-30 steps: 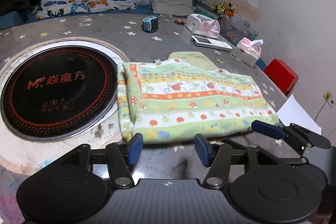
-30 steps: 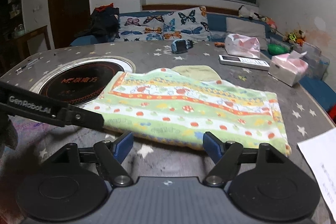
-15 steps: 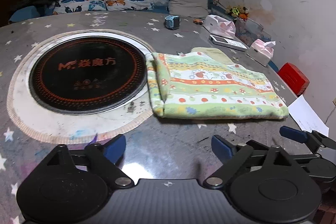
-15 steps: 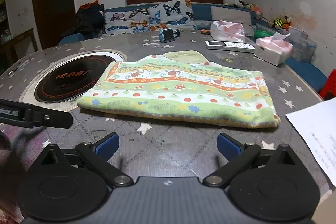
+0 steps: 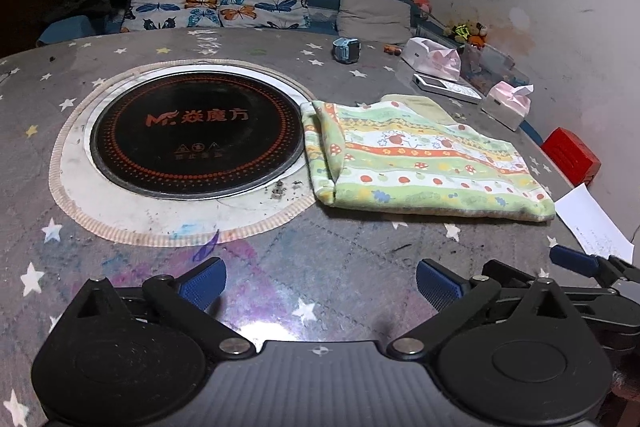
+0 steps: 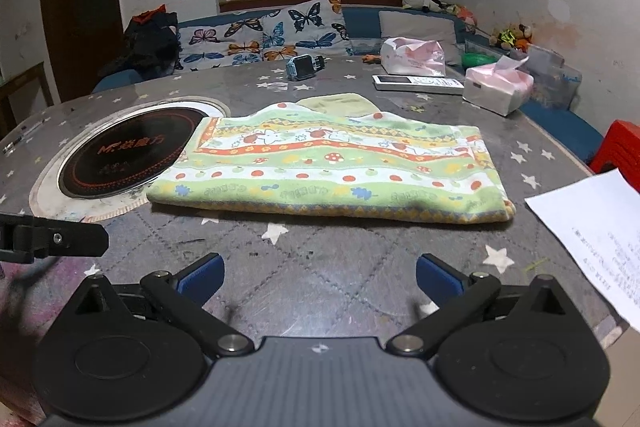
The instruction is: Fold clothes
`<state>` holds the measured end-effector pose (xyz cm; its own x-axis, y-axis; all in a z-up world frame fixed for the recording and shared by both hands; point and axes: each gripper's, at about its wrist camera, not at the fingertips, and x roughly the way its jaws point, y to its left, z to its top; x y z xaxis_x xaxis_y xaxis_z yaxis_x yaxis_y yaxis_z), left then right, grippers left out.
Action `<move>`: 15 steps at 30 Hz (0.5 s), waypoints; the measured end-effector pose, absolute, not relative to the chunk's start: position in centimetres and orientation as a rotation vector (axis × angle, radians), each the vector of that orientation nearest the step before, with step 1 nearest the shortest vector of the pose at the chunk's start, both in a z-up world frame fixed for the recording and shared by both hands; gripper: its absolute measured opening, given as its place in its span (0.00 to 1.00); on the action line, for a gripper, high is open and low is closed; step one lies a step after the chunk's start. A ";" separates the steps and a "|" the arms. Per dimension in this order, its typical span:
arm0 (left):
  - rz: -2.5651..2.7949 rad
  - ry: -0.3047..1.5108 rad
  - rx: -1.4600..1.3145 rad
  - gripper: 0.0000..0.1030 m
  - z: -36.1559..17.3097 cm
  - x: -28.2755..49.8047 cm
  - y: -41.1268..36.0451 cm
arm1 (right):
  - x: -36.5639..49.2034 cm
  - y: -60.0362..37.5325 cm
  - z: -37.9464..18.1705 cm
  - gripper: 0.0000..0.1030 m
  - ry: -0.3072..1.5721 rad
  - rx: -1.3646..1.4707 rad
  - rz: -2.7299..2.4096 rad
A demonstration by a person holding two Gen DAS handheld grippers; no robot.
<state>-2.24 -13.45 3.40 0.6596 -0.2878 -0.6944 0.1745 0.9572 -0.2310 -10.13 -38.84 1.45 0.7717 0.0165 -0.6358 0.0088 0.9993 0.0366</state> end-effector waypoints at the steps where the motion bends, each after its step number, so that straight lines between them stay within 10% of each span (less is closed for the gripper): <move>1: -0.263 0.809 -0.152 1.00 3.4 -2.3 -13.4 | -10.2 -38.8 1.4 1.00 0.690 0.044 0.003; 15: -0.277 0.809 -0.153 1.00 3.3 -3.0 -13.7 | -10.9 -38.7 1.5 1.00 0.687 0.066 -0.011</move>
<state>-3.02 -13.69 3.35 0.6564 -0.3019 -0.6914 0.1855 0.9529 -0.2400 -10.91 -38.67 1.53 0.7731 0.0115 -0.6342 0.0321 0.9979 0.0571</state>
